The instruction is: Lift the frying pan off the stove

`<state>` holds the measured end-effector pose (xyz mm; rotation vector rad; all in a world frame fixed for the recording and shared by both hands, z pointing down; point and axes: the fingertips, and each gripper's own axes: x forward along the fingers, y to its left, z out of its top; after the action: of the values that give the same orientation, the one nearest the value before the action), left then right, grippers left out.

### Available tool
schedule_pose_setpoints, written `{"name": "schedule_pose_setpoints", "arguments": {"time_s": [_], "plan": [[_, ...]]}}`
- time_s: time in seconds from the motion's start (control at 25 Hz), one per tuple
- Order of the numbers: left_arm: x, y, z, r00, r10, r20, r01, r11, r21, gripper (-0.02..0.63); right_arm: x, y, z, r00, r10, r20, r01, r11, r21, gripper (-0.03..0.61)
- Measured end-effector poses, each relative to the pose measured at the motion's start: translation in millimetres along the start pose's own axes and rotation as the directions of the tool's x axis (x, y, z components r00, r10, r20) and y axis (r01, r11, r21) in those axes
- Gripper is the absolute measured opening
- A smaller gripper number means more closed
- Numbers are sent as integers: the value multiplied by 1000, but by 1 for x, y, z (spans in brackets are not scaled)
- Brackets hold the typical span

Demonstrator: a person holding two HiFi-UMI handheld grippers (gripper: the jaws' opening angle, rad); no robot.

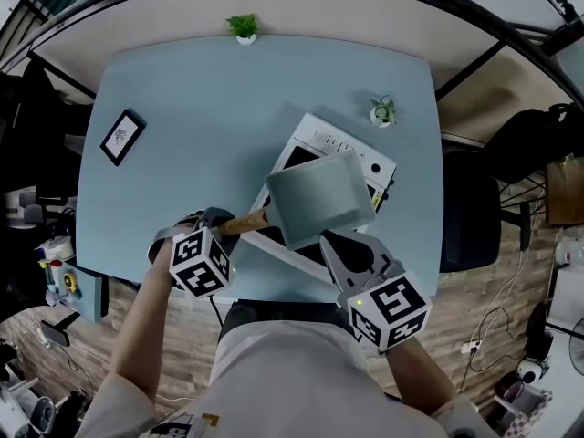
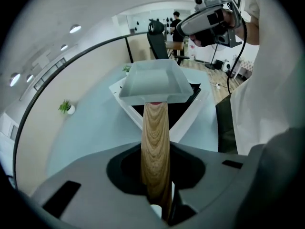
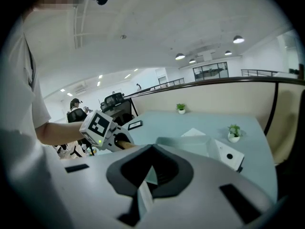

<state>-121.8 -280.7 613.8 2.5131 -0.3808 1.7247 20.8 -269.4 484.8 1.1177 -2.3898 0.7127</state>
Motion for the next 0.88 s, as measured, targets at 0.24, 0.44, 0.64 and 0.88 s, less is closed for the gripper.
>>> {"name": "schedule_pose_setpoints", "arguments": {"time_s": [0.24, 0.44, 0.64, 0.88], "plan": [[-36, 11, -12, 991, 126, 52, -116, 980, -159, 84, -14, 8, 28, 999, -23, 43, 25, 999, -31, 3], [-77, 35, -18, 953, 281, 114, -224, 906, -360, 84, -24, 13, 54, 995, -41, 94, 47, 997, -63, 3], [-124, 61, -29, 897, 423, 130, -305, 805, -509, 86, -37, 20, 86, 984, -60, 167, 77, 992, -97, 3], [-195, 85, -31, 791, 600, 118, -432, 685, -586, 89, -56, 25, 135, 956, -86, 279, 124, 985, -123, 3]]}}
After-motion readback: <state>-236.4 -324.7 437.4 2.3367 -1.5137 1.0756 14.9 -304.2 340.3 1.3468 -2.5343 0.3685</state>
